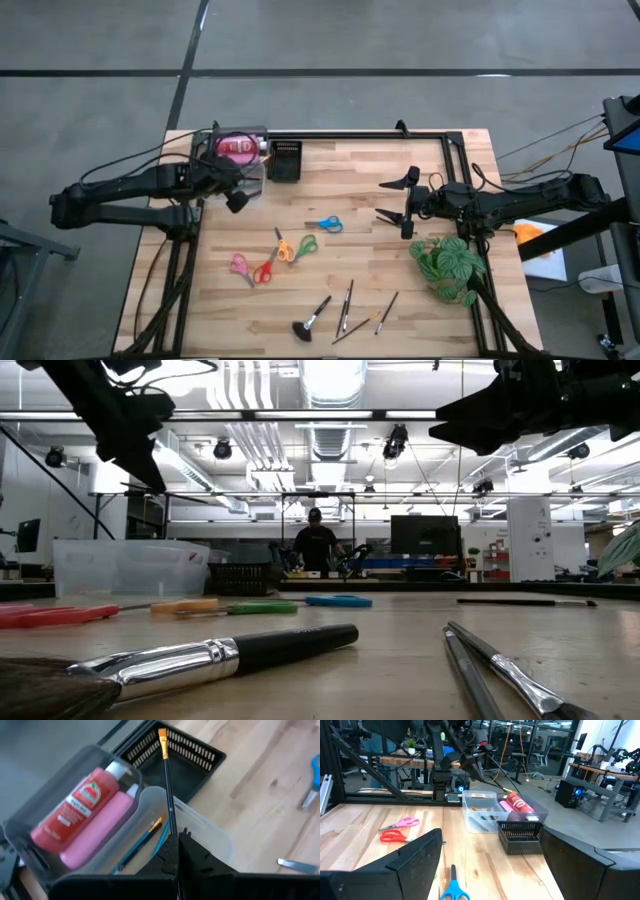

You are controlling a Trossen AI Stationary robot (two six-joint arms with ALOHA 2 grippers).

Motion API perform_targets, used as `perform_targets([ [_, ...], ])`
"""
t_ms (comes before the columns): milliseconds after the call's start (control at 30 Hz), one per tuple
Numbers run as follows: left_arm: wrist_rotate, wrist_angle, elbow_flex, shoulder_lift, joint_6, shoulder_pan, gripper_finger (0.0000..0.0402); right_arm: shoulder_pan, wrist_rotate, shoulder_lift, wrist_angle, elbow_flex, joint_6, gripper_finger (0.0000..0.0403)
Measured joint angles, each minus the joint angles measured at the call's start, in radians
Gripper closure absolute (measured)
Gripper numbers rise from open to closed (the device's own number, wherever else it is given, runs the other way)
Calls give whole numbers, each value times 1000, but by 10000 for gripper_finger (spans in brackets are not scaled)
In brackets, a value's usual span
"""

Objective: Pick & Place Paint Supplies
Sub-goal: Put the black paint brush into the transparent bin

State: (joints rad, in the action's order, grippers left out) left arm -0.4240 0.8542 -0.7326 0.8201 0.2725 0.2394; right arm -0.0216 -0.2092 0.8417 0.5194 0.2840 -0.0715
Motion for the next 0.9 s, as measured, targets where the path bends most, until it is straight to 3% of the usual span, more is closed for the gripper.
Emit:
perform_targets([
  [267, 18, 102, 3, 12, 185, 0, 401, 0, 0, 0, 0, 0, 0, 72],
  [633, 93, 113, -23, 16, 140, 0, 401, 0, 0, 0, 0, 0, 0, 72],
  [900, 129, 115, -142, 16, -35, 0, 401, 0, 0, 0, 0, 0, 0, 72],
])
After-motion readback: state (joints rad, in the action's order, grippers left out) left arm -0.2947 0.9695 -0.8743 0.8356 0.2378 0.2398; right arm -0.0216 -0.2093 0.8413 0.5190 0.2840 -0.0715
